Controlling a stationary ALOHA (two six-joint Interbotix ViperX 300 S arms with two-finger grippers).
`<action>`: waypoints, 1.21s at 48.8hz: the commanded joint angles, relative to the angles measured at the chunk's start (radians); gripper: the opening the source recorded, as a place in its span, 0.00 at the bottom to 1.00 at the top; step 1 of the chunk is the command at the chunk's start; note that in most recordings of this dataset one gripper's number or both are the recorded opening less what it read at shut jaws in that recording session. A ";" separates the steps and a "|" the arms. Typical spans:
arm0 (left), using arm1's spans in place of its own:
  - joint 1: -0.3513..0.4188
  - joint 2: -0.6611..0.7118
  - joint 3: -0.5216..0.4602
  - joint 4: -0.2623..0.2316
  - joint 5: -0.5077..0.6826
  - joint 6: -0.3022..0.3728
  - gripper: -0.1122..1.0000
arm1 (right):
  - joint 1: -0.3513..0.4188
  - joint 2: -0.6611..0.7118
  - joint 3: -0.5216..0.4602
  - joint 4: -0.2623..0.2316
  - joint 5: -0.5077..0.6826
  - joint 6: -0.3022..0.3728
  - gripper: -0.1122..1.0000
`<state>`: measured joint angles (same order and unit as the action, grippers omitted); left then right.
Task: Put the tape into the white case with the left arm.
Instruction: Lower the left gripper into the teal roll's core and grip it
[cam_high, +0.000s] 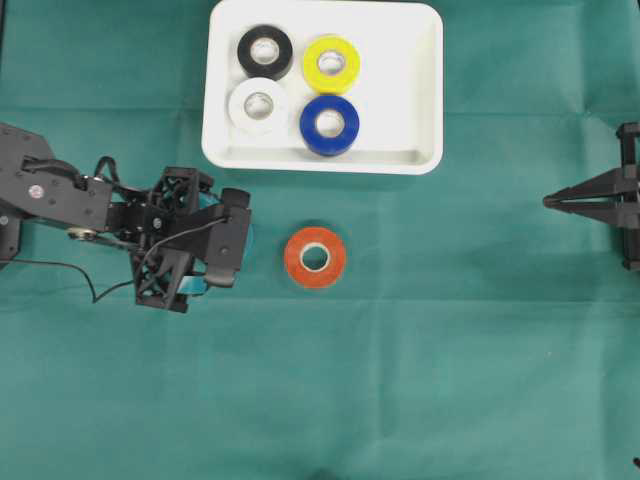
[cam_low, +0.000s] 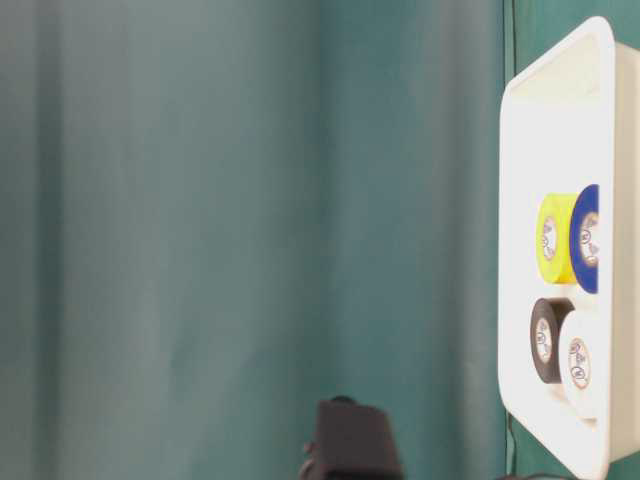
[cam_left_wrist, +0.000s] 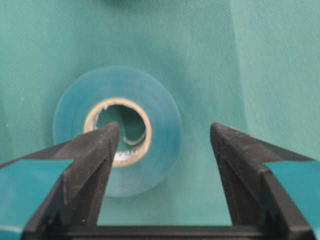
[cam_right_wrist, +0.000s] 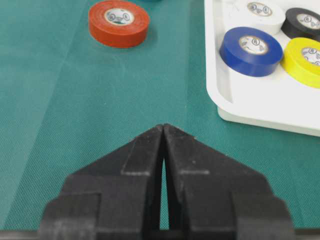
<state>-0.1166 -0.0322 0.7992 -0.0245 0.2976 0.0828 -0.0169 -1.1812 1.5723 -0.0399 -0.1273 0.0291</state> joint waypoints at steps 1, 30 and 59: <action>-0.003 0.006 -0.014 0.002 -0.014 0.002 0.73 | -0.002 0.009 -0.012 0.000 -0.011 0.000 0.01; -0.003 0.037 -0.011 0.002 -0.040 0.000 0.58 | -0.002 0.009 -0.012 -0.002 -0.011 0.000 0.01; -0.008 0.006 -0.018 0.002 -0.037 -0.003 0.30 | -0.002 0.009 -0.011 0.000 -0.011 0.000 0.01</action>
<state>-0.1181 0.0092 0.8007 -0.0230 0.2638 0.0813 -0.0169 -1.1796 1.5723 -0.0399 -0.1289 0.0291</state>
